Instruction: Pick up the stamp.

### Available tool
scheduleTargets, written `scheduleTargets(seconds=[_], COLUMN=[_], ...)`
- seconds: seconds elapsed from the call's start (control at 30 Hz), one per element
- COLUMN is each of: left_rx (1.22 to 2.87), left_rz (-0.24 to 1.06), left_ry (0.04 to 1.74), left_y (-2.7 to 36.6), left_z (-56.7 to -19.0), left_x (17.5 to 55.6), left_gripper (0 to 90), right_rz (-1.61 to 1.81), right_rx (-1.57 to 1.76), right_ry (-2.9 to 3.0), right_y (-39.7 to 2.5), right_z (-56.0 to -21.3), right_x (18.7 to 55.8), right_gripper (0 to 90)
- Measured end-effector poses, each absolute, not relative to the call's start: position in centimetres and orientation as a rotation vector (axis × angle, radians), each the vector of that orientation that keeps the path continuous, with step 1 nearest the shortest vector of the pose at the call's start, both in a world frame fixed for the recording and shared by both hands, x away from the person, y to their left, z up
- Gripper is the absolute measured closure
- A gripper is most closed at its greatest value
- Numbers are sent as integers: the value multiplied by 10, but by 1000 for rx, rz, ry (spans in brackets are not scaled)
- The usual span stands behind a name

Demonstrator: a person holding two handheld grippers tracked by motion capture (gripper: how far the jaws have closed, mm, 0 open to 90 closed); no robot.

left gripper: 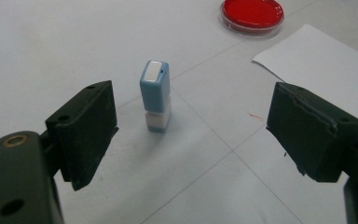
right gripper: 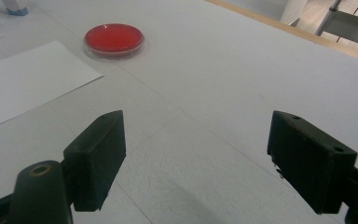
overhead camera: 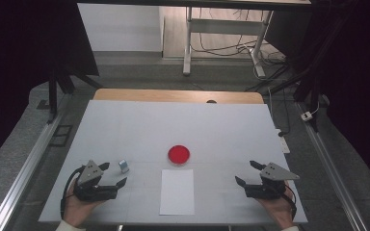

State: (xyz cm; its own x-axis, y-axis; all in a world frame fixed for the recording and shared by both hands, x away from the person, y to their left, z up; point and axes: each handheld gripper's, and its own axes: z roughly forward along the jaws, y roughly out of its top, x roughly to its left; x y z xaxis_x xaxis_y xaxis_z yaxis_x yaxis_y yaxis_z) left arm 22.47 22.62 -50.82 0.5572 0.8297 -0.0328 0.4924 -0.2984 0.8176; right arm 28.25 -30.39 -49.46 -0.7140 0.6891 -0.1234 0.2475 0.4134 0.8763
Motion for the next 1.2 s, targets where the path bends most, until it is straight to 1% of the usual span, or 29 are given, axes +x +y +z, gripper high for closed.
scheduleTargets(seconds=[0.6, 0.93, 1.2], left_rx=[1953, 1980, 2027], left_rz=[512, 472, 470], left_ry=[1065, 1056, 1085], left_y=[224, 223, 224], left_z=[-493, -480, -479], left_x=[225, 238, 255], left_gripper=[163, 179, 181], right_rz=[1237, 1246, 1234], right_rx=[795, 809, 814], right_ry=[2190, 2200, 2202], right_y=[-303, -302, -302], right_z=[-496, -498, -499], right_x=[281, 283, 284], right_gripper=[220, 221, 222])
